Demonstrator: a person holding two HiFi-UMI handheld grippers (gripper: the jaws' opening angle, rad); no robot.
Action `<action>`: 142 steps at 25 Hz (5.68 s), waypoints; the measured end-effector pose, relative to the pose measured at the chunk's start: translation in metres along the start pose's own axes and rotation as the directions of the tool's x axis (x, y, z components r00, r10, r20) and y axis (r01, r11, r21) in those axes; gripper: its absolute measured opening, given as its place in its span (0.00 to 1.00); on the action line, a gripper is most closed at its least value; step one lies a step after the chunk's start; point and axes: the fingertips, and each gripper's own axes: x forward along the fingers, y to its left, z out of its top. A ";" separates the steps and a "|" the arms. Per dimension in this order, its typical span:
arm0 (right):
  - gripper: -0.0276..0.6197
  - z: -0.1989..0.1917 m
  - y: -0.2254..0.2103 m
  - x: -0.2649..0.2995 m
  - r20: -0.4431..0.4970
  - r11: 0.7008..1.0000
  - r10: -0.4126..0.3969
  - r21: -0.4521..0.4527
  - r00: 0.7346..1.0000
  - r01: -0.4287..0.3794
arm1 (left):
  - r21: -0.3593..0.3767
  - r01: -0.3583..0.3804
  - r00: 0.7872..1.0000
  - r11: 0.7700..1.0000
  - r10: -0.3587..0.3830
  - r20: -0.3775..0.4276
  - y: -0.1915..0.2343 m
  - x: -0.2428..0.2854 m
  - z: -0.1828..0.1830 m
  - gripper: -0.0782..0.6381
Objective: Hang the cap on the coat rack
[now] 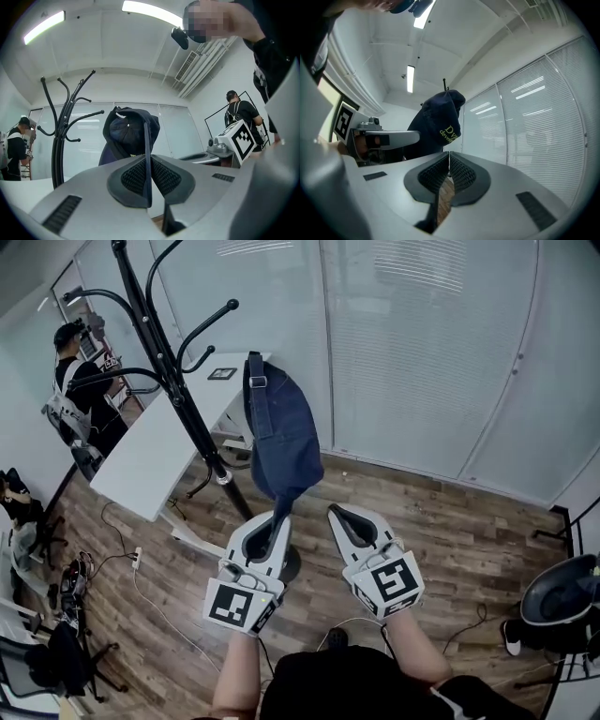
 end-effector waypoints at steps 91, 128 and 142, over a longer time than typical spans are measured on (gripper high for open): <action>0.09 -0.035 0.001 0.149 -0.133 0.982 -0.187 0.004 0.973 0.189 | -0.042 0.161 0.977 0.986 -0.153 0.146 0.173 0.061 -0.025 0.15; 0.09 -0.033 0.006 0.113 -0.112 0.995 -0.092 0.036 0.989 0.096 | 0.024 -0.024 0.995 0.999 0.022 0.093 0.157 0.043 -0.016 0.46; 0.09 -0.042 -0.003 0.071 -0.144 0.996 -0.010 0.086 0.990 0.022 | -0.005 -0.142 0.987 0.990 0.142 0.076 0.114 0.017 -0.007 0.43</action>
